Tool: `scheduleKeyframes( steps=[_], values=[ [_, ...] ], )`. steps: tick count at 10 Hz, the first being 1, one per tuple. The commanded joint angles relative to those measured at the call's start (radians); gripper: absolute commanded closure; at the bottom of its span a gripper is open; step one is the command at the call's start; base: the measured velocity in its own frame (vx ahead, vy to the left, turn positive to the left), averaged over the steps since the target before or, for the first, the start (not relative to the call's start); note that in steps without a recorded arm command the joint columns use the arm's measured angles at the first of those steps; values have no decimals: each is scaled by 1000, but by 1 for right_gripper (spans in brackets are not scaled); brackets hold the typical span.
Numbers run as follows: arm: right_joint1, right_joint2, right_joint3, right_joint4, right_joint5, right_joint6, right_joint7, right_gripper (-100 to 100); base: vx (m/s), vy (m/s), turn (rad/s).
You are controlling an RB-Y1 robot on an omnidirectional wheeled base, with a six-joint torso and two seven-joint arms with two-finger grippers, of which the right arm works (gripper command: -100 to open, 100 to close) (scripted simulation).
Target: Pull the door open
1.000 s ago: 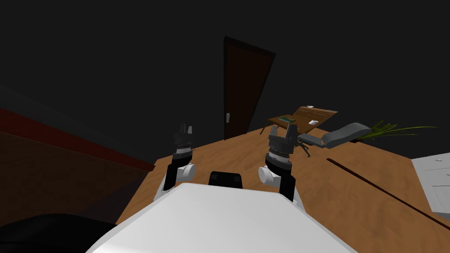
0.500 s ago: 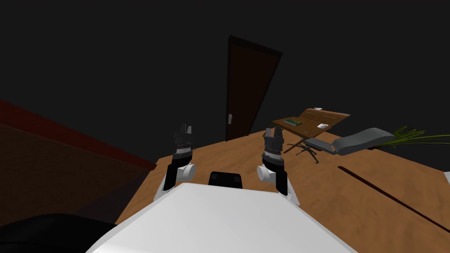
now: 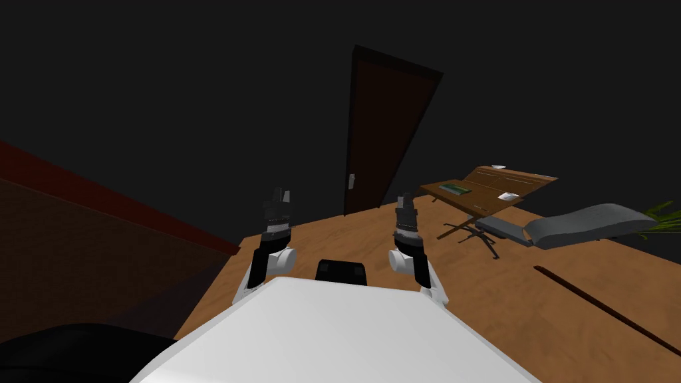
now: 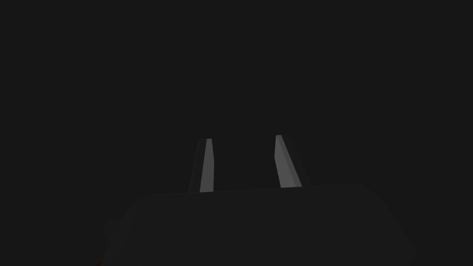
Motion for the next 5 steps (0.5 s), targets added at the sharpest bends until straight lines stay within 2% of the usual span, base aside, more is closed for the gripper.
scheduleKeyframes(
  steps=[1,5],
  values=[
    [-18,-12,2,50,4,0,37,-100,97,-2,93],
    [-63,-52,-3,157,8,15,119,-100,96,3,103]
  ],
)
